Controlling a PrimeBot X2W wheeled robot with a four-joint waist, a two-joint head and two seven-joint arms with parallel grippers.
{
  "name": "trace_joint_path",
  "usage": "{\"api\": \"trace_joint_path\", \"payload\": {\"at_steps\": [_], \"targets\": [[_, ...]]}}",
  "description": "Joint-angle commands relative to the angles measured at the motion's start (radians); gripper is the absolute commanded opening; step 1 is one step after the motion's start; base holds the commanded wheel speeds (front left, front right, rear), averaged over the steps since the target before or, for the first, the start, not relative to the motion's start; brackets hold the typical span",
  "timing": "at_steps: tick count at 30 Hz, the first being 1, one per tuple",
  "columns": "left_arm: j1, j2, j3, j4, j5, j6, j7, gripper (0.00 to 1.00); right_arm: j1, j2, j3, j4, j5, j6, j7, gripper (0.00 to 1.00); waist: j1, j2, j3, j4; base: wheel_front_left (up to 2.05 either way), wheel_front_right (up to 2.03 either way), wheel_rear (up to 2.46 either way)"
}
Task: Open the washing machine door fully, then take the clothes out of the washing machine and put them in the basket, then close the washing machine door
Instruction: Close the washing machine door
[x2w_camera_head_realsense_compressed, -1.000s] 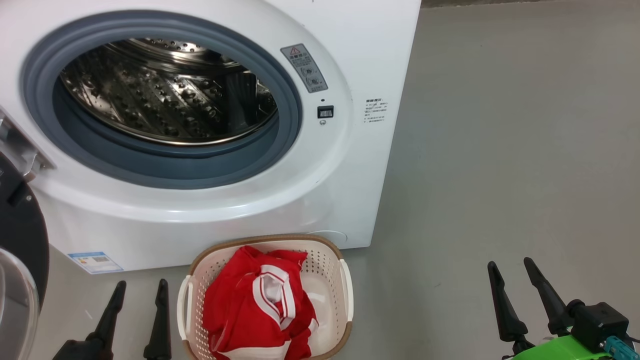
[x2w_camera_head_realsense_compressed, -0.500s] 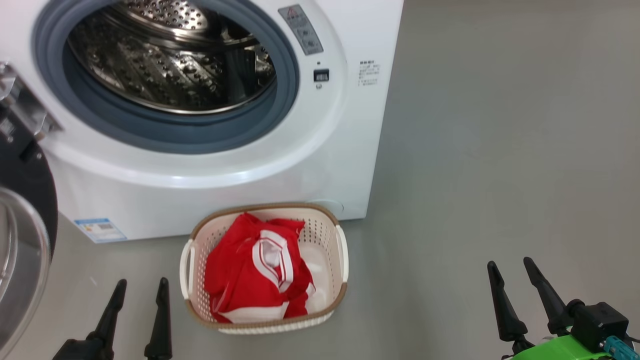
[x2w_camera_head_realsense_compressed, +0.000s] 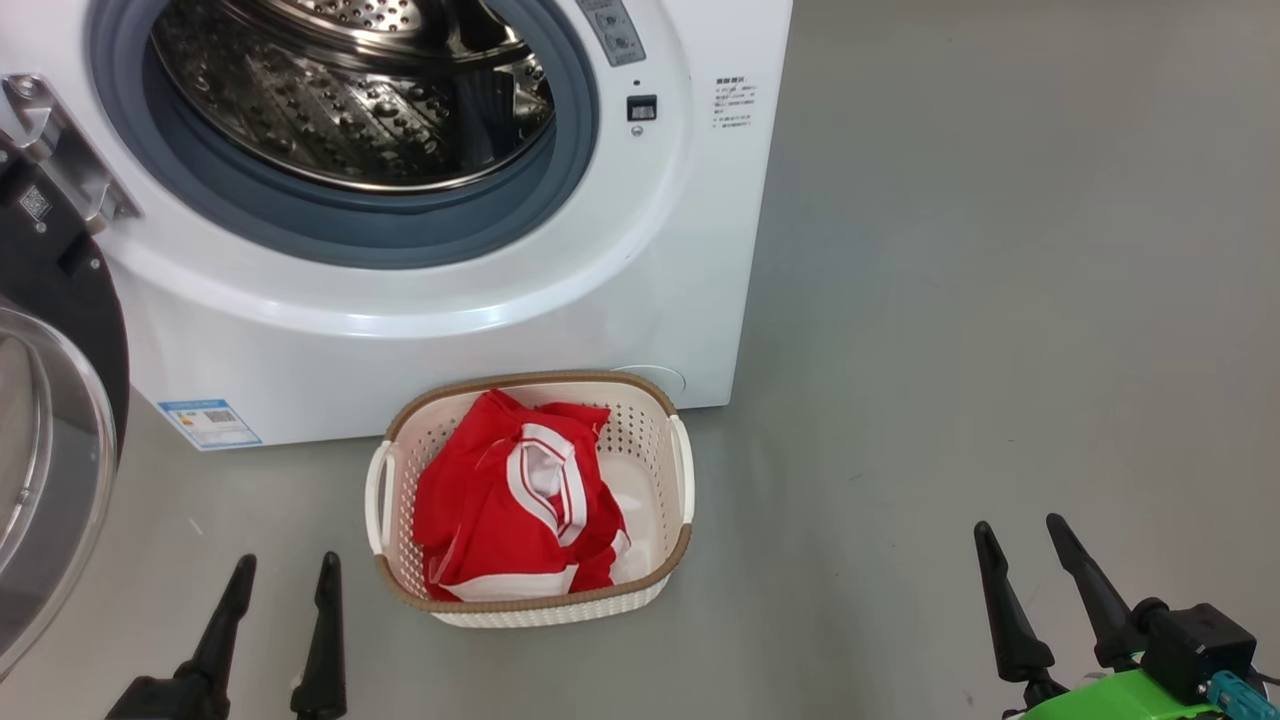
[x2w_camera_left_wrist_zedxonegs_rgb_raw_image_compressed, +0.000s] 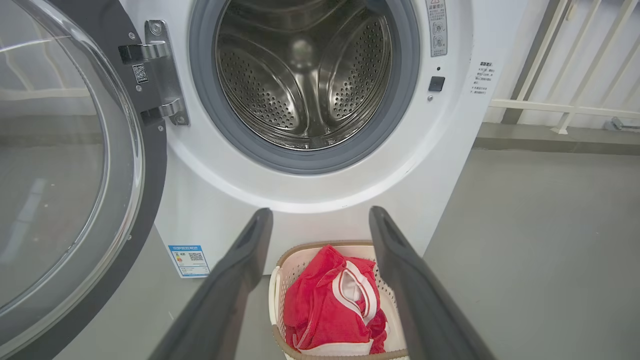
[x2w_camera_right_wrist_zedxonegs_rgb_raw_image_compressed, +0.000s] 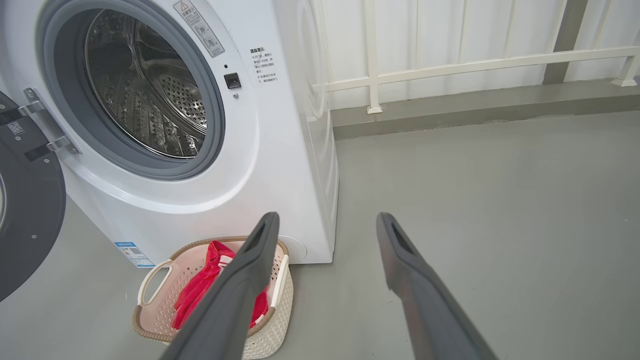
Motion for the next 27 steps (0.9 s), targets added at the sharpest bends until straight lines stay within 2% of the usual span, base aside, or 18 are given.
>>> {"api": "trace_joint_path", "payload": {"at_steps": [1, 17, 27], "targets": [[-0.024, 0.014, 0.034, -0.021, 0.009, -0.005, -0.008, 1.0, -0.031, -0.009, 0.022, -0.022, 0.005, 0.005, -0.006, 1.0, 0.0, 0.0, 0.001, 0.001, 0.0, 0.0, 0.0], [-0.019, 0.006, 0.033, -0.025, -0.012, -0.005, -0.008, 1.0, -0.04, -0.01, 0.043, -0.013, 0.003, 0.005, -0.006, 1.0, 0.0, 0.0, -0.005, 0.013, 0.0, 0.0, 0.0], [-0.007, 0.0, 0.045, -0.004, -0.032, -0.005, -0.008, 1.0, -0.056, -0.029, 0.108, 0.013, 0.008, 0.005, -0.006, 1.0, 0.0, 0.0, -0.028, 0.109, 0.0, 0.0, 0.0]]}}
